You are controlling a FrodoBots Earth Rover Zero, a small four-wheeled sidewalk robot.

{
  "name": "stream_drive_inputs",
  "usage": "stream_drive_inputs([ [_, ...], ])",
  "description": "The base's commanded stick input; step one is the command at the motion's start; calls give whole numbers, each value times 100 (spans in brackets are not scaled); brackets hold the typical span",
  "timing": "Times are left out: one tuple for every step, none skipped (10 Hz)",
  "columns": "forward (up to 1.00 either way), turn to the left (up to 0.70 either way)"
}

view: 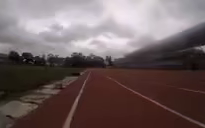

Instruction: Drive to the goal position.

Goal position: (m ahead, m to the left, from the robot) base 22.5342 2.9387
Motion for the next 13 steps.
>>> stream_drive_inputs([
  [70,0],
  [70,0],
  [70,0],
  [70,0],
  [70,0],
  [70,0],
  [70,0],
  [70,0],
  [70,0],
  [70,0],
  [70,0],
  [70,0],
  [70,10],
])
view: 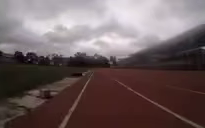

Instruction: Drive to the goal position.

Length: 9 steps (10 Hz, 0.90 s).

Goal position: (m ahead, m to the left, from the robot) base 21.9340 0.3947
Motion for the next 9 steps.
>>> stream_drive_inputs([
  [70,30],
  [70,35],
  [70,35],
  [70,26],
  [70,16],
  [70,5],
  [70,0],
  [70,0],
  [70,0],
])
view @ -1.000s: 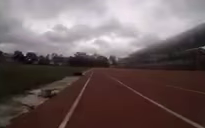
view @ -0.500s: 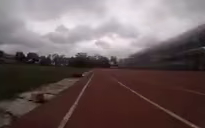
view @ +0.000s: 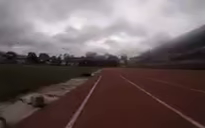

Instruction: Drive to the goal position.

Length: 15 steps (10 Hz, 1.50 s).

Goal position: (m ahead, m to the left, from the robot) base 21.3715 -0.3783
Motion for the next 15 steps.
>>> stream_drive_inputs([
  [70,0],
  [70,0],
  [70,0],
  [70,0],
  [70,0],
  [70,0],
  [70,0],
  [70,0],
  [70,0],
  [70,0],
  [70,0],
  [70,0],
  [70,0],
  [70,0],
  [70,0],
])
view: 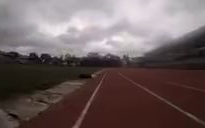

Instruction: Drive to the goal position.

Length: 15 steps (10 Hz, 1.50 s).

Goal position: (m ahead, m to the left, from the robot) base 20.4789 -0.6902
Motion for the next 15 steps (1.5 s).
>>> stream_drive_inputs([
  [70,0],
  [70,0],
  [70,0],
  [70,0],
  [70,0],
  [70,0],
  [70,0],
  [70,0],
  [70,0],
  [70,0],
  [70,0],
  [70,0],
  [70,0],
  [70,0],
  [70,0],
])
